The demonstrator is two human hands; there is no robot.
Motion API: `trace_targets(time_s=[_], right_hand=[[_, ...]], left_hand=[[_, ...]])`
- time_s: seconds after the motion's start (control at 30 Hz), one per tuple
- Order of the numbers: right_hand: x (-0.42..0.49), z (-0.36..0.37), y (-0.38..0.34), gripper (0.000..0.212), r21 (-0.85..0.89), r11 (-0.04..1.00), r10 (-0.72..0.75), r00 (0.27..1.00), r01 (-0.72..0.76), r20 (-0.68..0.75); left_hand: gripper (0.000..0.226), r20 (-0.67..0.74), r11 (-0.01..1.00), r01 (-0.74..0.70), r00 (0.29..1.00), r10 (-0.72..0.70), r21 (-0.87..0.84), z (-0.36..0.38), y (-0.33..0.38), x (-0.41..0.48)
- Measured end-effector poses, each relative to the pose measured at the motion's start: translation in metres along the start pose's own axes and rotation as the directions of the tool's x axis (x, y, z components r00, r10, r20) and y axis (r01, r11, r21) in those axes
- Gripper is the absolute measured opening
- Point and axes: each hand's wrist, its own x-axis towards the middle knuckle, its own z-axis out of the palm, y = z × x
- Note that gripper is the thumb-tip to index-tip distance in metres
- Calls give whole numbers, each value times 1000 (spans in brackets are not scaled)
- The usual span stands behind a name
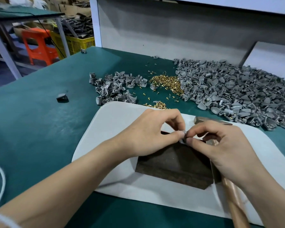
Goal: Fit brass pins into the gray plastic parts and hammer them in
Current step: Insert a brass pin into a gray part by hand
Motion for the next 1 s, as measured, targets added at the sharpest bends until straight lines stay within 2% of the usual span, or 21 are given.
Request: trace_targets(time_s=[0.1,0.2,0.4,0.57,0.83,1.0], right_hand=[[0,2,0,17,-75,997,-19,1000,17,-20],[0,2,2,12,-75,997,19,999,-21,-33],[1,3,6,17,102,988,118,992,-114,-39],[1,3,6,14,264,948,184,983,-176,-6],[-1,5,5,8,258,944,223,974,-204,-47],[-1,4,4,7,302,923,252,968,-239,-7]], left_hand=[[11,-20,997,21,1000,-22,-73,2,0,0],[8,-36,996,-3,999,0,-94,4,0,1],[27,-41,997,4,999,-8,-81,3,-1,1],[19,-51,995,35,998,-40,-98,5,-3,0],[25,-40,989,70,996,-75,-127,5,-1,0],[24,-10,975,122,992,-126,-186,4,-1,0]])
